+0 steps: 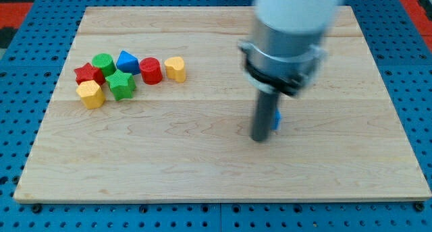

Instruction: Push the blue cube into the red circle

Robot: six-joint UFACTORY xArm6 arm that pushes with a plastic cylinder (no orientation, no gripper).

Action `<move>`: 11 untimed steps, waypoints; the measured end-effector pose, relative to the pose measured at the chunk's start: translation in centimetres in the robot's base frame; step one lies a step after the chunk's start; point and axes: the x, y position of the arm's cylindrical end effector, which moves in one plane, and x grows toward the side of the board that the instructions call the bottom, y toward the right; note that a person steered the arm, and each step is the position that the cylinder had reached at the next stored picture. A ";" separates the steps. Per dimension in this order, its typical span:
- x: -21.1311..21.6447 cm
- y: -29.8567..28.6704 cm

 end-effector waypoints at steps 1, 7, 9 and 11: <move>-3.5 -4.3; -5.8 -2.4; -3.3 -4.9; -7.8 -11.1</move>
